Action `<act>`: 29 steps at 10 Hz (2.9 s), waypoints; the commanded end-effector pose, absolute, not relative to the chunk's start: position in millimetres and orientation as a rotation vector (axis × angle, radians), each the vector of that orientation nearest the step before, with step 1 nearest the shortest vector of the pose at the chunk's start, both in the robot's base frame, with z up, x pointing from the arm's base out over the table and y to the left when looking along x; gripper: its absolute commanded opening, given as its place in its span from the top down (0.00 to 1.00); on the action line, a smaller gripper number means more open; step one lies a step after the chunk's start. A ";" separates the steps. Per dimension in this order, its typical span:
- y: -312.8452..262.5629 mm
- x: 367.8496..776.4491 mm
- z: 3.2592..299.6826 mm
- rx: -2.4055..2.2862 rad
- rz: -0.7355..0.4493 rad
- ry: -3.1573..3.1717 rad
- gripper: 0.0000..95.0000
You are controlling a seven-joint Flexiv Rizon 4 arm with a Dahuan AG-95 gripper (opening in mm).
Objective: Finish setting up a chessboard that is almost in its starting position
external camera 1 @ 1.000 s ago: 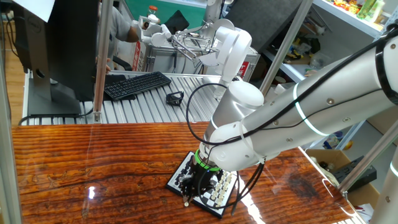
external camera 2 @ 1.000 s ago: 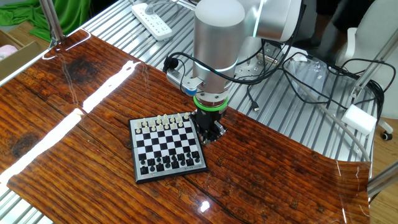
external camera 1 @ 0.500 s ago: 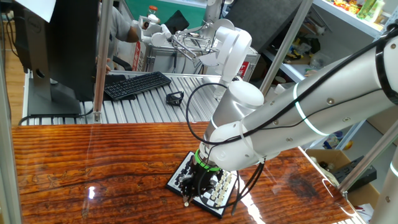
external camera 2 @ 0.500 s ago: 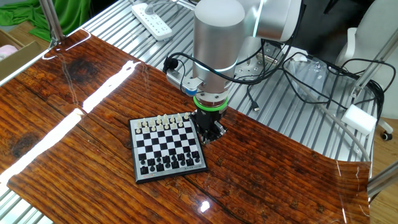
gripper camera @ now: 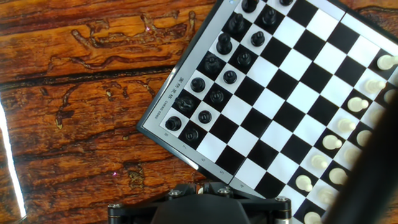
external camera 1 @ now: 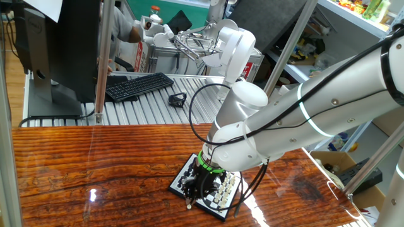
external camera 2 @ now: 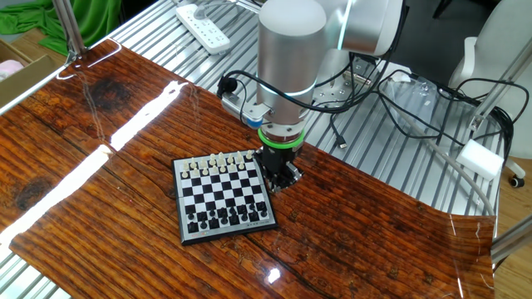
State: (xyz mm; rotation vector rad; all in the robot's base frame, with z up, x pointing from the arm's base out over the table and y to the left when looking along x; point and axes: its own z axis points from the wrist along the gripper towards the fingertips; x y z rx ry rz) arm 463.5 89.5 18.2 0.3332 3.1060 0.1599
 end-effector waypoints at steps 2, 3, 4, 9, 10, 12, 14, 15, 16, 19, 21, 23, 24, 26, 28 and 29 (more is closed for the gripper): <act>89.1 463.4 18.1 0.345 0.155 3.096 0.80; 89.1 463.6 18.4 0.345 0.155 3.096 0.80; 89.1 463.9 18.5 0.344 0.155 3.097 0.80; 89.3 462.8 17.8 0.343 0.152 3.097 0.80; 89.4 462.6 17.7 0.342 0.152 3.097 0.80; 89.4 462.0 17.3 0.338 0.153 3.098 0.80; 89.6 461.4 16.9 0.340 0.152 3.097 0.80; 89.7 460.9 16.6 0.344 0.152 3.096 0.80; 89.7 460.6 16.4 0.343 0.153 3.097 0.80; 89.2 460.1 15.3 0.331 0.156 3.098 0.80; 89.1 459.4 14.7 0.332 0.159 3.097 0.80; 89.1 458.7 14.3 0.332 0.161 3.097 0.80; 89.1 458.4 14.1 0.328 0.161 3.097 0.80; 88.8 457.8 13.8 0.317 0.161 3.099 0.80; 88.6 457.2 13.7 0.312 0.163 3.099 0.80; 88.5 457.2 13.7 0.307 0.163 3.100 1.00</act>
